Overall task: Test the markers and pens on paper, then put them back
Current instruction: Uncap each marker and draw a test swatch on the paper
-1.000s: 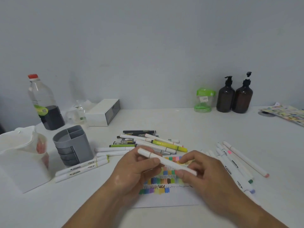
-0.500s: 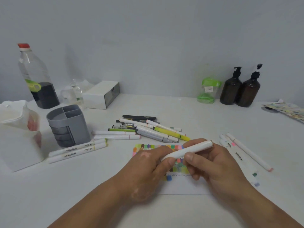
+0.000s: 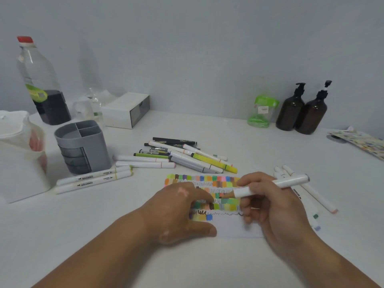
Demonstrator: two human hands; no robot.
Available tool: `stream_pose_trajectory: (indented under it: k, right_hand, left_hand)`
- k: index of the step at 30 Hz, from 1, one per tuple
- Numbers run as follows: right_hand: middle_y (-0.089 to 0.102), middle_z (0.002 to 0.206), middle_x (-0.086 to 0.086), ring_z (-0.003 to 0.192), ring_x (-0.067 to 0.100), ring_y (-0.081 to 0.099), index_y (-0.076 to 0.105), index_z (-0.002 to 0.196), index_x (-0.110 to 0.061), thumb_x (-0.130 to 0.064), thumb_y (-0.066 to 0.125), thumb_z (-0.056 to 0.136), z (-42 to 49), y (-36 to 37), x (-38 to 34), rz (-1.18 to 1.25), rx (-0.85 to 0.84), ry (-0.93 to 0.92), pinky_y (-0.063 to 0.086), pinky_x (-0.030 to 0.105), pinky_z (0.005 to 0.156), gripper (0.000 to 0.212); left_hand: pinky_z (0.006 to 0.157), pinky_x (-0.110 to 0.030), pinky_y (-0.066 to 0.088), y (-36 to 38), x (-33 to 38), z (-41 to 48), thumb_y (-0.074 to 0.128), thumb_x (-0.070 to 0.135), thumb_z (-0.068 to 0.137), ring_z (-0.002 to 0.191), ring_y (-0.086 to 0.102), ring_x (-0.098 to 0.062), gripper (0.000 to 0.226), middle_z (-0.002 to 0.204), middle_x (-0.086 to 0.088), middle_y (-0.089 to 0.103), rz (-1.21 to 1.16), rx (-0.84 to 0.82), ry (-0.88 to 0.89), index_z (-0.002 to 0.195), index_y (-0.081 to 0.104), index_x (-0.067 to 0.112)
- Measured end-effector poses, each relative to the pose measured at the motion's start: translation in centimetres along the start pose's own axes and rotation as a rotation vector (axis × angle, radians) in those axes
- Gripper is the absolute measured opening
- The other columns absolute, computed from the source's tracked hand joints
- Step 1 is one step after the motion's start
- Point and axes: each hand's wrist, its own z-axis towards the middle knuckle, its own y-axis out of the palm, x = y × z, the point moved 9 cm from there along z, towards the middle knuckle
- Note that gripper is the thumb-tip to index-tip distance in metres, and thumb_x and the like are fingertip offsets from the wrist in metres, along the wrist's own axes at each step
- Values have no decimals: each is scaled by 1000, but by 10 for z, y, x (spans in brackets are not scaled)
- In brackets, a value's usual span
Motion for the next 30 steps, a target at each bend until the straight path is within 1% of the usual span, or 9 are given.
stream_pose_trajectory:
  k: [2, 4, 6, 10, 13, 15, 17, 24, 30]
  right_hand:
    - [61, 60, 15, 51, 22, 56, 74, 77, -8, -18, 62, 71, -4, 13, 4, -92, -67, 33, 47, 32, 44, 16]
    - [61, 56, 11, 48, 22, 55, 72, 73, -14, -20, 69, 71, -7, 20, 3, -262, -84, 8, 46, 31, 45, 7]
    - [60, 52, 8, 44, 19, 55, 70, 73, -20, -21, 76, 74, -7, 20, 1, -434, -69, -28, 44, 26, 44, 6]
    - [62, 51, 7, 43, 17, 56, 72, 75, -22, -9, 75, 86, -9, 23, 2, -521, -69, -31, 43, 21, 43, 18]
    - [63, 51, 4, 43, 15, 55, 73, 74, -24, -13, 77, 84, -8, 22, 4, -588, -50, -24, 42, 21, 43, 16]
    - [63, 52, 1, 44, 13, 54, 74, 76, -26, -15, 78, 83, -8, 22, 7, -623, -54, -9, 41, 23, 42, 13]
    - [63, 52, 0, 44, 13, 54, 74, 78, -26, -17, 79, 83, -8, 23, 8, -645, -58, -1, 41, 23, 42, 12]
    - [60, 51, -5, 45, 9, 51, 73, 78, -29, -16, 75, 80, -8, 26, 8, -712, -100, -3, 38, 20, 42, 13]
    - [60, 49, -6, 43, 7, 50, 72, 75, -31, -25, 73, 75, -8, 27, 6, -698, -92, -4, 37, 18, 42, 5]
  left_hand:
    - [78, -19, 41, -1, -2, 1, 68, 77, 71, 90, 46, -2, 65, 99, 26, 50, 31, -3, -24, 127, 58, 45]
    - [85, -26, 47, -2, -5, 2, 68, 79, 69, 95, 49, -5, 66, 105, 21, 54, 39, 0, -51, 124, 58, 46]
    - [86, -28, 48, -2, -6, 1, 68, 79, 68, 94, 49, -6, 66, 104, 21, 54, 36, -1, -61, 123, 58, 46]
    - [79, -21, 42, -2, -6, 1, 66, 74, 75, 95, 46, -4, 62, 103, 23, 49, 56, -7, -29, 131, 56, 48]
    - [69, -10, 30, -1, -7, 2, 65, 71, 80, 86, 42, 0, 59, 93, 27, 42, 67, -9, -24, 133, 55, 49]
    - [66, -7, 25, -1, -7, 3, 65, 72, 79, 81, 41, 9, 60, 87, 32, 35, 50, -7, -24, 134, 55, 50]
    - [65, -6, 24, 0, -7, 4, 66, 72, 78, 79, 37, 15, 60, 85, 34, 33, 39, -7, -19, 134, 56, 50]
    - [64, -6, 24, 0, -7, 5, 67, 73, 76, 76, 36, 18, 62, 83, 35, 33, 40, 1, -21, 133, 57, 49]
    - [67, -8, 27, 0, -9, 5, 68, 73, 76, 81, 41, 7, 64, 86, 32, 35, 42, -2, -34, 134, 56, 50]
